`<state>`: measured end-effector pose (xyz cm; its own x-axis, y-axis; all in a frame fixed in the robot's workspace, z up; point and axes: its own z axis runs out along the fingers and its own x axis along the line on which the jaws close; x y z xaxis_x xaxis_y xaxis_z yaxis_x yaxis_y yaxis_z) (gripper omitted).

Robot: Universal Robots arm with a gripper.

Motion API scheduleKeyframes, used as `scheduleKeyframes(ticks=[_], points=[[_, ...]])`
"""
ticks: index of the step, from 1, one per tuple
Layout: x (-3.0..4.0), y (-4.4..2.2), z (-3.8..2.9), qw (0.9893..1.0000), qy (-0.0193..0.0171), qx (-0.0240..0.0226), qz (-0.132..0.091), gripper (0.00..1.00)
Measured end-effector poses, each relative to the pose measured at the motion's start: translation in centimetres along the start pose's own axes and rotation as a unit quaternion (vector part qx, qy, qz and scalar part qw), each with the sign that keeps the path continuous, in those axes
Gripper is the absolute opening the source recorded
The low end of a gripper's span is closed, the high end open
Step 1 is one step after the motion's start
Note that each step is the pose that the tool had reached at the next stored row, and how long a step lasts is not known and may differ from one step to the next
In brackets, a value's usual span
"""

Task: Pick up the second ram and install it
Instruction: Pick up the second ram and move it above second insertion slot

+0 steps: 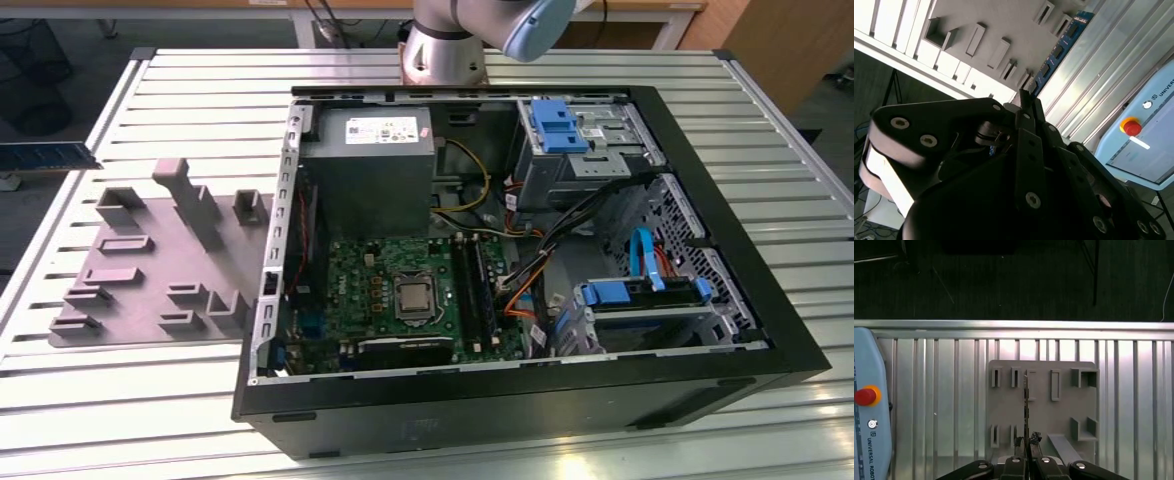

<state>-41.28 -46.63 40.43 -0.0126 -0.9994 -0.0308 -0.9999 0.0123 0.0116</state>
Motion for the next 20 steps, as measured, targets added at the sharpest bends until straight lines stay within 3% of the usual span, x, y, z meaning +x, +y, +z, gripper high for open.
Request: scheduleKeyframes(ticks=[4,20], points=[[-0.02,0.01,-0.58,1.0,-0.0001,0.0001,0.0,0.14],[-0.03,-0.42,-0.65,1.0,0.0,0.0,0.0,0.14]])
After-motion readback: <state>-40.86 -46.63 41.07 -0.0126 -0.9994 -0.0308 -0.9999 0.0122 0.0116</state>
